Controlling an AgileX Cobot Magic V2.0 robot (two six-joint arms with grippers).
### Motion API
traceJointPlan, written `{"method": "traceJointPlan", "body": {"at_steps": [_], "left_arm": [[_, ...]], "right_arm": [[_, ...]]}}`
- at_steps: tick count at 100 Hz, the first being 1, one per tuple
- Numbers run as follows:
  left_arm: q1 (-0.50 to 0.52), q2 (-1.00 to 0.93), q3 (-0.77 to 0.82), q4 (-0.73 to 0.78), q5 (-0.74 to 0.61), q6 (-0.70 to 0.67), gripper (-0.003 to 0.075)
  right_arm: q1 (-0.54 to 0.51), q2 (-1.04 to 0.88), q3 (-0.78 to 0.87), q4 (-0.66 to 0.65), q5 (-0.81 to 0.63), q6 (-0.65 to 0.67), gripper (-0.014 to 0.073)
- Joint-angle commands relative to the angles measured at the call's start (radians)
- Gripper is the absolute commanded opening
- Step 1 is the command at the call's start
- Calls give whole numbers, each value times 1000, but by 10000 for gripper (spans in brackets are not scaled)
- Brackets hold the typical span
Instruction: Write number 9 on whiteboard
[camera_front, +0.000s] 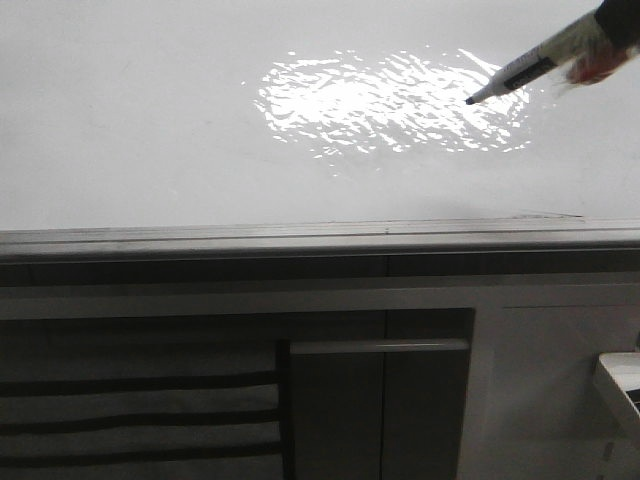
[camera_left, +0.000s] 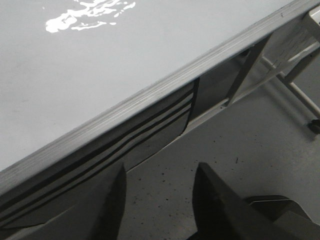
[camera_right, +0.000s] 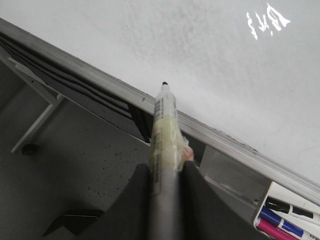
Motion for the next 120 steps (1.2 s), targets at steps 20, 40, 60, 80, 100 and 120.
{"method": "traceJointPlan", "body": {"at_steps": [20,40,60,80,100,120], "left_arm": [[8,9,-26,-75,-67,63,295],[8,9,-26,-75,-85,63,295],[8,9,-26,-75,-109,63,295],[8,9,-26,-65,-115,63,295],[8,9,-26,-54,-115,65,295],[8,9,-26,-52,-115,65,295]], "right_arm": [[-7,59,-30,108,-174,3,-45],[-5,166,-70,121,-262,3,-45],[48,297,-169,121,-277,-7,-45],[94,377,-196,93,-178,-7,-45],[22,327,-198,71,-187,-7,-45],[0,307,-221,75,-208,-7,-45]]}}
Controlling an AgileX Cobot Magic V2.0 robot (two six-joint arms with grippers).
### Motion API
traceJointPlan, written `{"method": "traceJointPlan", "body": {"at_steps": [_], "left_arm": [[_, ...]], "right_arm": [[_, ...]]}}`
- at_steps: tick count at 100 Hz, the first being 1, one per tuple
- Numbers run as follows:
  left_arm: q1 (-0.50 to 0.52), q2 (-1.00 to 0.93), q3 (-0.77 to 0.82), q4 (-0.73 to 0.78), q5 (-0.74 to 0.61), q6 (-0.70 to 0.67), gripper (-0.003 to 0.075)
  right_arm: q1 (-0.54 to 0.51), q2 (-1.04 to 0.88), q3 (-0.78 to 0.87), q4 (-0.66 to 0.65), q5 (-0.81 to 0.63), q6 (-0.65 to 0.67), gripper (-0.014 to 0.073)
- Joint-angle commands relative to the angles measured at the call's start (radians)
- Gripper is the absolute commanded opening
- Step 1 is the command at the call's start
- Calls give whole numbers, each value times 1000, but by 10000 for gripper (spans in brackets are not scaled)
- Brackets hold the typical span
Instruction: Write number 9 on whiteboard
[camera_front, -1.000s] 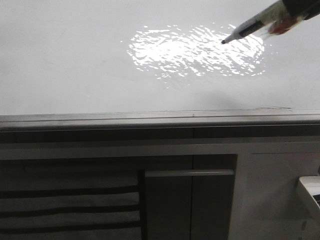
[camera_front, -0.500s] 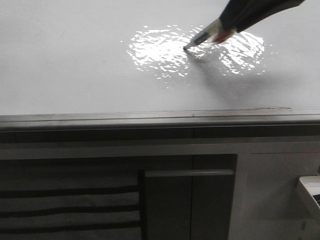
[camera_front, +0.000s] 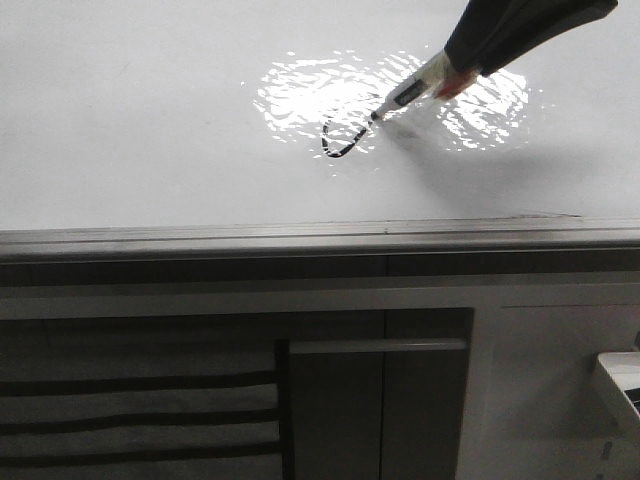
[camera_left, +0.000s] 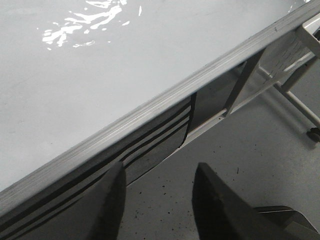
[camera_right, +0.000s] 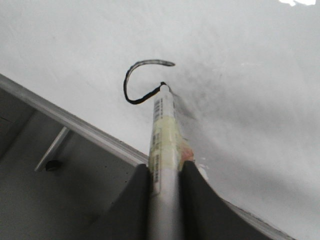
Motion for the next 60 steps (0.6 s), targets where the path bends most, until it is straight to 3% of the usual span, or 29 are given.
{"method": "traceJointPlan", "body": {"at_steps": [1,24,51,60], "left_arm": [[2,-6,-30,-16,-60,2,295],[2,-6,-30,-15,-60,2,295],[2,-6,-30,-15,-86,6,295],[-4,-6,-39,-30,-74,78,295]], "right_arm": [[-14,-30,-48,-17,-92,-5,-45],[-14,-30,-37,-6,-15,-5,-45],[34,-28,136,24,-22,-5,-45],[37,-53,116,31,-20,-10,-45]]}}
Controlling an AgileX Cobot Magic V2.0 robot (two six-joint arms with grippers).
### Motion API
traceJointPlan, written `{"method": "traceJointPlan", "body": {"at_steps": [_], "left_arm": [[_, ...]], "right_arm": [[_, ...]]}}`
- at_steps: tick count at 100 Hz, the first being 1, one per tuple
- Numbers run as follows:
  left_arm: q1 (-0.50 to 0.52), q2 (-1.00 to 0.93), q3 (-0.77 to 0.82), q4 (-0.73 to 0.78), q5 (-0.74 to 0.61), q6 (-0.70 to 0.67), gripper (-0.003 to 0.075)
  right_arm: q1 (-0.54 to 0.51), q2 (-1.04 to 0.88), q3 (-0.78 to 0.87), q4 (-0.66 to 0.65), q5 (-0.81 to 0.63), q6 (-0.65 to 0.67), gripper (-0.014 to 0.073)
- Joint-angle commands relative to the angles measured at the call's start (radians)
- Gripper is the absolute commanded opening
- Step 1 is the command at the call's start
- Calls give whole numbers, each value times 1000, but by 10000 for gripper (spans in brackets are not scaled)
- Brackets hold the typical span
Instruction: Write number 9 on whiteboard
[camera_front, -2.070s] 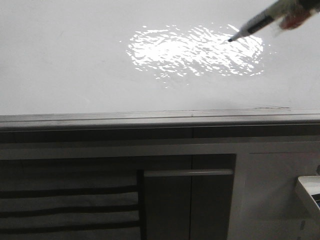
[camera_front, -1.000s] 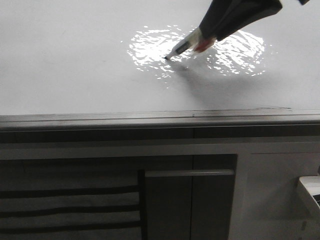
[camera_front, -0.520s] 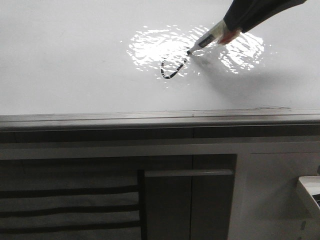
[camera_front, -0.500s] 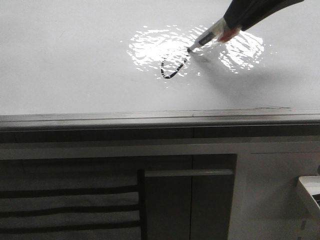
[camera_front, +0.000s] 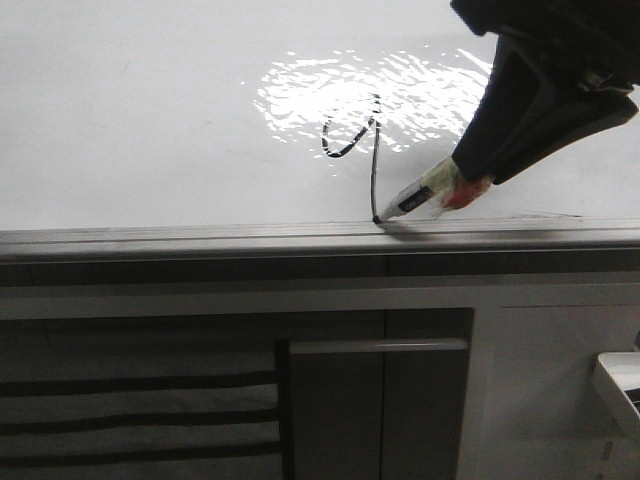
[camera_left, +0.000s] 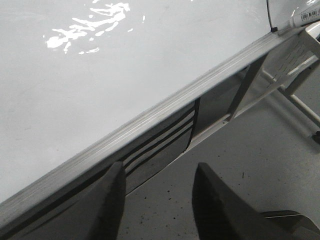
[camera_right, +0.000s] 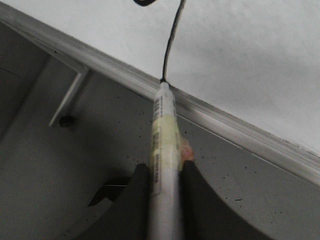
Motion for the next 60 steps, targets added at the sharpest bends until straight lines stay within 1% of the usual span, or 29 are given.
{"method": "traceJointPlan", "body": {"at_steps": [1,7,12,24,38,44,60], "left_arm": [[-4,-6,-39,-36,-52,68,295],[-30,5,-62,-73,-22,139,295],[-61,22,-90,-95,12,199,295],[-166,92,-169,-109,90,320,295],[-314,199,-247,-109,90,407,295],[-370,243,-278,-109,62,421,295],[-462,367,-346,-109,-6,422,295]], "right_arm": [[2,-47,-37,-3,-42,-13,-45],[19,-77,-63,-1,-17,-60,-45],[38,-101,-87,-1,41,-127,-45],[93,-136,-137,-1,190,-374,-45],[134,-150,-149,-1,215,-605,-45],[144,-150,-149,1,215,-644,-45],[146,-150,-149,1,212,-644,-45]]}}
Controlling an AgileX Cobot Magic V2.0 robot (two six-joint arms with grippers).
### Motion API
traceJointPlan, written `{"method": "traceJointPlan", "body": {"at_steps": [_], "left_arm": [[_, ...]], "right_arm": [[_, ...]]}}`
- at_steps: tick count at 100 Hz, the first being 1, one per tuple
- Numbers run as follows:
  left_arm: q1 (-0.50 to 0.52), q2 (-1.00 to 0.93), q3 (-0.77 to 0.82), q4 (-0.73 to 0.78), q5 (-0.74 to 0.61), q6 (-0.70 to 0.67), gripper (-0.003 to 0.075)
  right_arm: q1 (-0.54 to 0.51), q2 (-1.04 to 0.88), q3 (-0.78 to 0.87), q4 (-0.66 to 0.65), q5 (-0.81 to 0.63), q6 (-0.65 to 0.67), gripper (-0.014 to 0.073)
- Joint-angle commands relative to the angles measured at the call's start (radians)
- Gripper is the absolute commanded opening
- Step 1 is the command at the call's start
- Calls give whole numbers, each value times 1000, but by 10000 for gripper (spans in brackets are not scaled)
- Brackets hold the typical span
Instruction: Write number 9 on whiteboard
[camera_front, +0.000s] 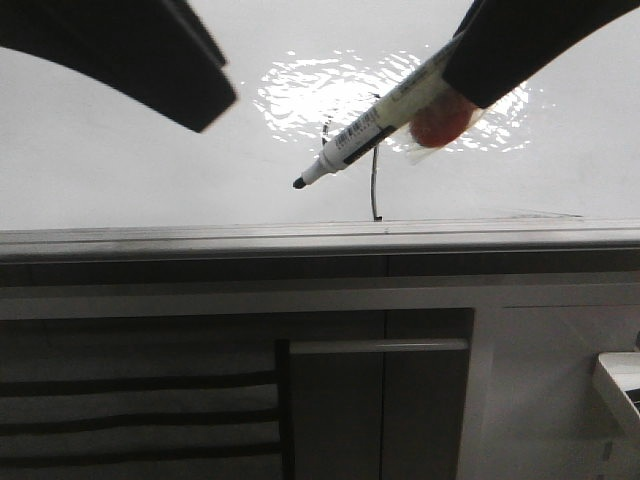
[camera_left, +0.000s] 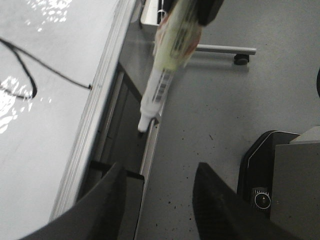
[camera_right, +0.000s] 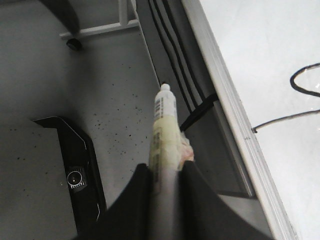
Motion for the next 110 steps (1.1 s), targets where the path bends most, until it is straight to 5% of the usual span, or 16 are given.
{"method": "traceJointPlan", "body": {"at_steps": [1,59,83,110], "left_arm": [[-44,47,-64,-32,-85,7,295],[-75,212,-129,-36,-191,9,286],[-75,217,-129,-36,-191,9,100],[-75,217,-130,-36,-191,9,-21]], "right_arm": [[1,-27,-35,16,-32,-26,-45],[1,-27,-35,16,-32,-26,-45],[1,-27,-35,35,-32,-26,-45],[1,-27,-35,37,-11,-26,-43]]}}
